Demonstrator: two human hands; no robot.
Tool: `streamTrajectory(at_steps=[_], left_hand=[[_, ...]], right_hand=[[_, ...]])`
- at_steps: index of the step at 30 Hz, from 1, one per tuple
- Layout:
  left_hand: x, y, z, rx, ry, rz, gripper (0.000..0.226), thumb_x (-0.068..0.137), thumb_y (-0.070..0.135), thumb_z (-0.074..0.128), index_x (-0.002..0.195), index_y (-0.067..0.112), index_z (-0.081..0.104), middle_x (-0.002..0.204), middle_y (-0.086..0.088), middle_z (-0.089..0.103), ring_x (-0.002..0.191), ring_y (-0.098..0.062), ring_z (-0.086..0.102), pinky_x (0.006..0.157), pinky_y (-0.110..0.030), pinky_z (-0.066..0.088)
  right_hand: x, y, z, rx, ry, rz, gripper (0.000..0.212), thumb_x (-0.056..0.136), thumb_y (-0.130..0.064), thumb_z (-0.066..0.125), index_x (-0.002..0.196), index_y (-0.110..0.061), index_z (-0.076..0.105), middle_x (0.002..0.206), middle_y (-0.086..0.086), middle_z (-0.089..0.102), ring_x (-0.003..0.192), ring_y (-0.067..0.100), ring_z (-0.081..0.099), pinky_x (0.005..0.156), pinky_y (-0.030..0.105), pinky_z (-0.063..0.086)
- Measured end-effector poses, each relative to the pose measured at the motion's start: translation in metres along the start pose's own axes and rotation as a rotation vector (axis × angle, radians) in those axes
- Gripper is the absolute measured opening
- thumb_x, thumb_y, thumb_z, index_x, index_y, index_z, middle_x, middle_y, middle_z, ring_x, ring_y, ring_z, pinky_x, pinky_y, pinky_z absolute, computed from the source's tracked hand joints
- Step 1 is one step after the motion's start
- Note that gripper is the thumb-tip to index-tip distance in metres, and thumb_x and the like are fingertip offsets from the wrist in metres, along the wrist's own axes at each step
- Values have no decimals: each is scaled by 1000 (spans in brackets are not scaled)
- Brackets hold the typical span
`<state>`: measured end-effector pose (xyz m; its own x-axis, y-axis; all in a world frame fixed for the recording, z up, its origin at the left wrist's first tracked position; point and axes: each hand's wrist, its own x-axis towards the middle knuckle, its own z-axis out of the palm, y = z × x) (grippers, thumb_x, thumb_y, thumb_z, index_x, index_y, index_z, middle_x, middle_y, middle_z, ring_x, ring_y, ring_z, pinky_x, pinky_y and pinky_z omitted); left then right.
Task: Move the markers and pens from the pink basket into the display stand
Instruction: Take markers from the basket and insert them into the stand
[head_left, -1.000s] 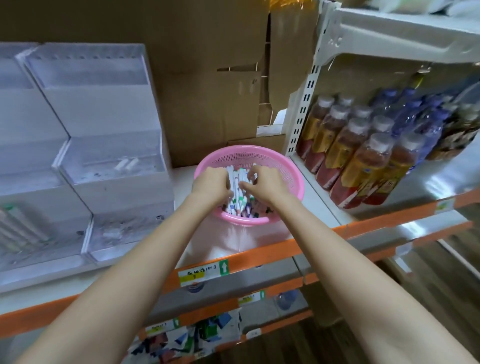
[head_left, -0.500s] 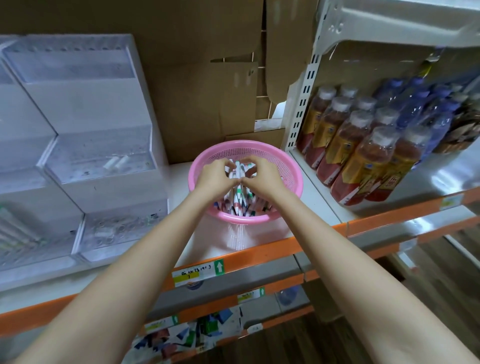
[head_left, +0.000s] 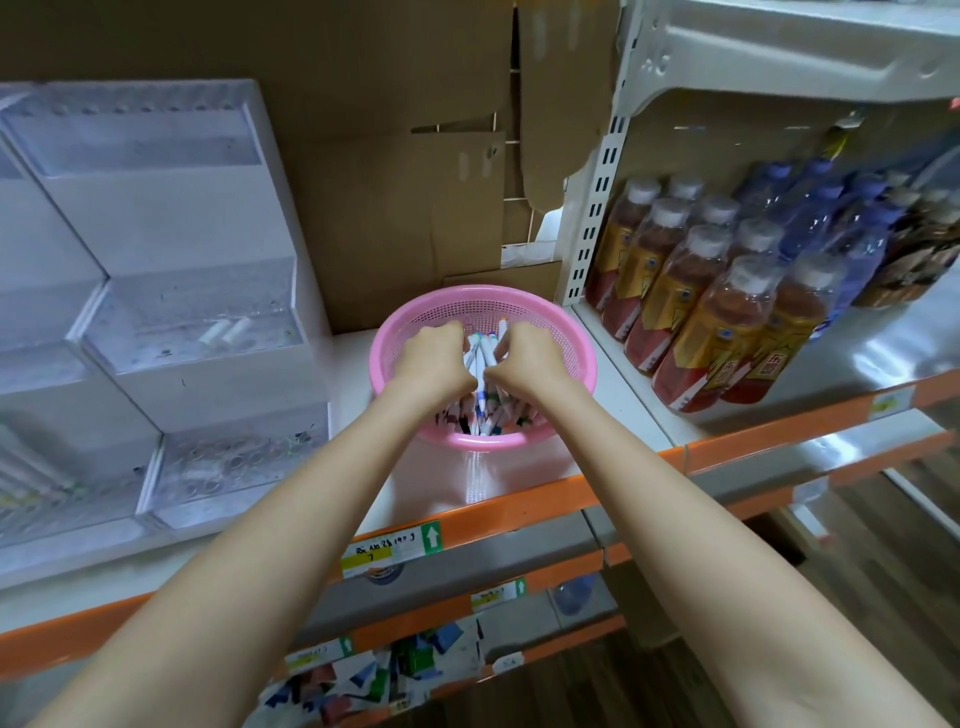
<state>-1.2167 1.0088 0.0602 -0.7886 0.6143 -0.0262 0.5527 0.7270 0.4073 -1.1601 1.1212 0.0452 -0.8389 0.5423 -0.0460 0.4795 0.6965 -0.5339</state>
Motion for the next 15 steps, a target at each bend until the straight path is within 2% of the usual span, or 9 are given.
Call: streamTrajectory(at_steps=[2, 3, 5, 7, 9, 10, 11, 13, 15], left_hand=[[-1, 2, 1, 11, 24, -1, 24, 72, 2, 63, 91, 10, 52, 81, -7, 57, 78, -27, 55, 50, -30, 34], [-1, 3, 0, 24, 28, -7, 20, 73, 0, 61, 83, 11, 49, 76, -6, 54, 75, -26, 54, 47, -29, 30], [-2, 2, -4, 25, 38, -27, 25, 73, -5, 57, 67, 13, 40, 66, -3, 47, 64, -22, 49, 43, -27, 23], [-2, 1, -7, 7, 16, -63, 30, 74, -6, 55, 63, 14, 36, 62, -3, 43, 56, -16, 41, 42, -26, 22], [-2, -2, -11, -25, -12, -84, 20, 76, -4, 58, 73, 10, 45, 67, -3, 47, 60, -17, 45, 44, -28, 30], [-3, -4, -12, -61, -22, -87, 18, 76, -4, 59, 86, 8, 51, 74, -5, 51, 68, -20, 50, 48, -32, 39], [-3, -7, -12, -118, -32, -84, 34, 75, -5, 60, 106, 7, 52, 83, -7, 55, 76, -24, 54, 56, -37, 46], [-9, -10, -13, -249, -19, -53, 69, 74, -9, 59, 136, 12, 37, 97, -8, 56, 79, -24, 58, 61, -39, 52], [-15, -12, -16, -367, 54, 4, 80, 72, -11, 59, 141, 20, 34, 96, -2, 57, 67, -14, 56, 57, -36, 53]], right_hand=[[-2, 1, -2, 72, -2, 9, 17, 73, -3, 59, 65, -11, 46, 57, 3, 42, 63, 26, 45, 46, 30, 25], [-3, 2, -2, 120, 3, 15, 12, 72, -4, 59, 66, -9, 50, 58, 5, 46, 63, 27, 48, 47, 31, 30], [-5, 1, -3, 243, 10, 7, 7, 74, -7, 62, 80, -6, 62, 71, 9, 61, 70, 29, 61, 59, 39, 51], [-7, -1, -5, 362, 4, -9, 14, 76, -11, 65, 90, -10, 64, 79, 6, 66, 76, 27, 67, 71, 45, 58], [-10, -4, -6, 418, 5, -44, 18, 77, -10, 66, 95, -11, 63, 84, 5, 66, 80, 26, 67, 74, 46, 58], [-10, -5, -6, 435, 6, -63, 22, 78, -9, 66, 99, -10, 62, 85, 4, 64, 81, 25, 66, 73, 47, 58], [-12, -6, -7, 442, 7, -81, 28, 78, -8, 65, 106, -11, 61, 85, 2, 61, 80, 24, 65, 72, 47, 58], [-17, -8, -8, 434, 5, -143, 44, 81, -7, 63, 123, -15, 53, 91, 1, 58, 79, 21, 62, 72, 47, 57], [-21, -10, -8, 409, 24, -221, 57, 81, -5, 60, 134, -20, 47, 108, 5, 61, 89, 22, 61, 77, 47, 56]])
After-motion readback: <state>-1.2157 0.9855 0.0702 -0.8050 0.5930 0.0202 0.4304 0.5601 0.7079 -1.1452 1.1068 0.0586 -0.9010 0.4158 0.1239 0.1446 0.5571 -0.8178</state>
